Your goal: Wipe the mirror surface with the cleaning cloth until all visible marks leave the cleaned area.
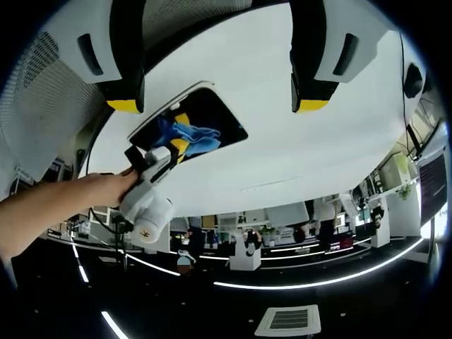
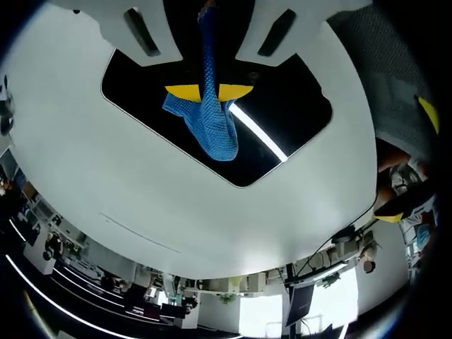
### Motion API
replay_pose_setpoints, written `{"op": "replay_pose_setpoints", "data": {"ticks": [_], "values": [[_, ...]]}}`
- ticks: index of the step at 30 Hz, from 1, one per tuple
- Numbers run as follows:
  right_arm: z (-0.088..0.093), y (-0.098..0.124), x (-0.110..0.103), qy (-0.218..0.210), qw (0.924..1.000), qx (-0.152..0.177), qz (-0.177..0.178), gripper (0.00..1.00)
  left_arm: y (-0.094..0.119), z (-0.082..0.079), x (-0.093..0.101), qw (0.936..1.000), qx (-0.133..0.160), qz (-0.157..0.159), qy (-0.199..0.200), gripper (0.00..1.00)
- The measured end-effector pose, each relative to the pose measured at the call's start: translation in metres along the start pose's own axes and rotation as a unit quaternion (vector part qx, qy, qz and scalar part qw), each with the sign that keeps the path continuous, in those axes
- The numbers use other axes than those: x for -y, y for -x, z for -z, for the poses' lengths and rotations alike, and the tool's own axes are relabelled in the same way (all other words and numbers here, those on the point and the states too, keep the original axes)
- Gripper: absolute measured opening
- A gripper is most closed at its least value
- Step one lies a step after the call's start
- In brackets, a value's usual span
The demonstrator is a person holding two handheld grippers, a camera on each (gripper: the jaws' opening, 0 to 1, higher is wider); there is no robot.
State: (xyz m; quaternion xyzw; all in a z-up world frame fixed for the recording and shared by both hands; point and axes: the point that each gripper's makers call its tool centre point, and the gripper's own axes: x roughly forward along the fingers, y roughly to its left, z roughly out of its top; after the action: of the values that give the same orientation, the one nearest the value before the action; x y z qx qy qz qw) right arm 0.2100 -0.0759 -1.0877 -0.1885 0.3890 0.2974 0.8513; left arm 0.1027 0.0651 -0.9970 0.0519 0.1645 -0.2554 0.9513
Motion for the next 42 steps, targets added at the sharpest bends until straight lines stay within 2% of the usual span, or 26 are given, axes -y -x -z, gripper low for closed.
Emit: {"op": "replay_pose_setpoints", "data": {"ticks": [42], "values": [[0.047,0.031,0.062,-0.062,0.9968,-0.015,0.049,0.00,-0.001,0.000,0.000,1.0000,0.001,0.001,0.000,0.82]]}}
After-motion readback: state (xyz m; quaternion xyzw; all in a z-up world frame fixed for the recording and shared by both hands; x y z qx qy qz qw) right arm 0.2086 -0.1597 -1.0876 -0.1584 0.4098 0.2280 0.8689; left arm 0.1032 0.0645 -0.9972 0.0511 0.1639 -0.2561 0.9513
